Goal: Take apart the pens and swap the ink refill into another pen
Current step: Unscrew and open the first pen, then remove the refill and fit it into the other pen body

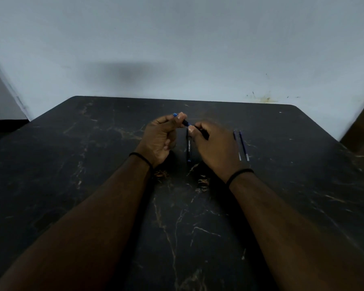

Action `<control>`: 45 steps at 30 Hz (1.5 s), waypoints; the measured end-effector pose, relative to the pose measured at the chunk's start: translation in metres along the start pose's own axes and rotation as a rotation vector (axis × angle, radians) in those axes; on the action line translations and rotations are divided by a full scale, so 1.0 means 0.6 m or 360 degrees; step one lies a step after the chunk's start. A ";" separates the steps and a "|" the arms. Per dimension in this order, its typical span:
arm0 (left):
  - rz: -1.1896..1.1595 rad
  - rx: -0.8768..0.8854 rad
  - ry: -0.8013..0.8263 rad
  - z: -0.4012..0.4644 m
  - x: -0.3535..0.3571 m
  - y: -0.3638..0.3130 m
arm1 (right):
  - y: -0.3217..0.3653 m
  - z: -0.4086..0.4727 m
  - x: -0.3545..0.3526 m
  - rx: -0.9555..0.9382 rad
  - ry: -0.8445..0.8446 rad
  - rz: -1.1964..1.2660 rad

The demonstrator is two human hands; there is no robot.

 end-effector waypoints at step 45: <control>0.1900 0.1148 -0.0189 -0.052 0.068 -0.057 | 0.026 -0.008 -0.057 -0.0127 -0.0665 0.0169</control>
Point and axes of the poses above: each hand's wrist, its own z-axis towards the middle knuckle, its own x-axis out of the palm, y = z × x, the point moved 6 cm from there along z, towards the middle knuckle, and after that the axes turned 1 degree about z, right-handed, at the moved point
